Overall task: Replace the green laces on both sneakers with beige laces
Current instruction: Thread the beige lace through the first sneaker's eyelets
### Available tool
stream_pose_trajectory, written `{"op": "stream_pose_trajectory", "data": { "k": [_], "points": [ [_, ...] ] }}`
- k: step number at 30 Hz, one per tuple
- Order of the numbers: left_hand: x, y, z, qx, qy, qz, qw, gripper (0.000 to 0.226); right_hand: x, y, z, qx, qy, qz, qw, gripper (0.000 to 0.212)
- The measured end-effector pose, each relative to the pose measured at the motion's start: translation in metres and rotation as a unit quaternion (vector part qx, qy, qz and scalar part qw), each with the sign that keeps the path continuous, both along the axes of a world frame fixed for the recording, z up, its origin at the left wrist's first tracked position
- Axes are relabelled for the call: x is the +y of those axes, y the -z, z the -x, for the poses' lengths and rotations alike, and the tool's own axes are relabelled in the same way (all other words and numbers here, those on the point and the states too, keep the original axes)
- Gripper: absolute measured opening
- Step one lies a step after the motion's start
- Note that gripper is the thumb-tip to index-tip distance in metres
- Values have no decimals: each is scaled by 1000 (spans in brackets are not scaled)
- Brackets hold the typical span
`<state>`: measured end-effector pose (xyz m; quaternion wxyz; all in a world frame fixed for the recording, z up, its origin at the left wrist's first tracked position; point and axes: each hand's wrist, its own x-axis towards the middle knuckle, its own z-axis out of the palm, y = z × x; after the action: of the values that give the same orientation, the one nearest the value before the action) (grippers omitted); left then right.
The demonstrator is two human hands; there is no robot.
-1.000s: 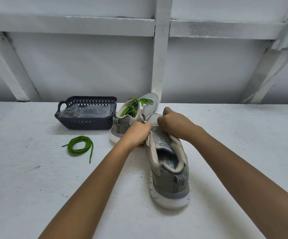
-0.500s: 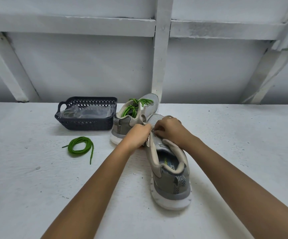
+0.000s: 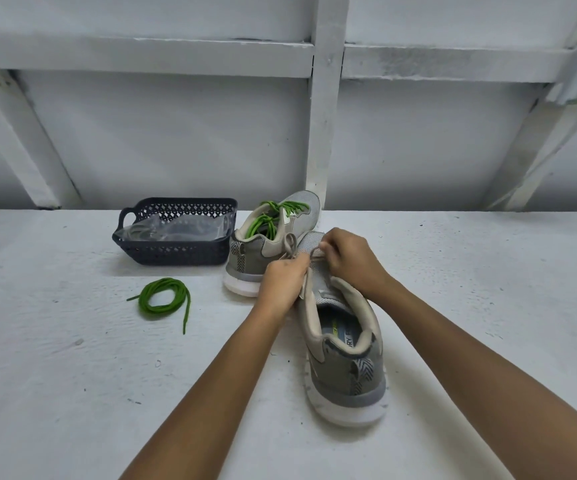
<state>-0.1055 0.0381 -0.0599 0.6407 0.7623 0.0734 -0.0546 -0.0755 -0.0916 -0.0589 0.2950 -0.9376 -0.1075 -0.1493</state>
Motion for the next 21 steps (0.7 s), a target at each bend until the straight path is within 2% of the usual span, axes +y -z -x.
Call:
{"op": "stream_pose_trajectory", "data": {
  "k": [3, 7, 13, 16, 19, 21],
  "points": [
    [-6, 3, 4, -18, 0, 17, 1000, 34, 1, -11, -2, 18, 39, -91, 995, 18],
    [-12, 4, 4, -24, -7, -2, 1000, 26, 2, -33, -7, 18, 33, -114, 993, 15],
    [-11, 7, 2, -26, 2, -35, 999, 35, 8, -90, -13, -57, -8, -198, 978, 14],
    [-11, 6, 2, -28, 8, -47, 998, 34, 16, -102, -9, -68, -43, -205, 975, 12],
    [-5, -1, 0, -35, 50, -109, 992, 40, 20, -94, -5, -45, -47, -198, 978, 12],
    [0, -10, -1, -60, 79, -203, 974, 43, 18, -90, -3, -34, -44, -196, 979, 11]
  ]
}}
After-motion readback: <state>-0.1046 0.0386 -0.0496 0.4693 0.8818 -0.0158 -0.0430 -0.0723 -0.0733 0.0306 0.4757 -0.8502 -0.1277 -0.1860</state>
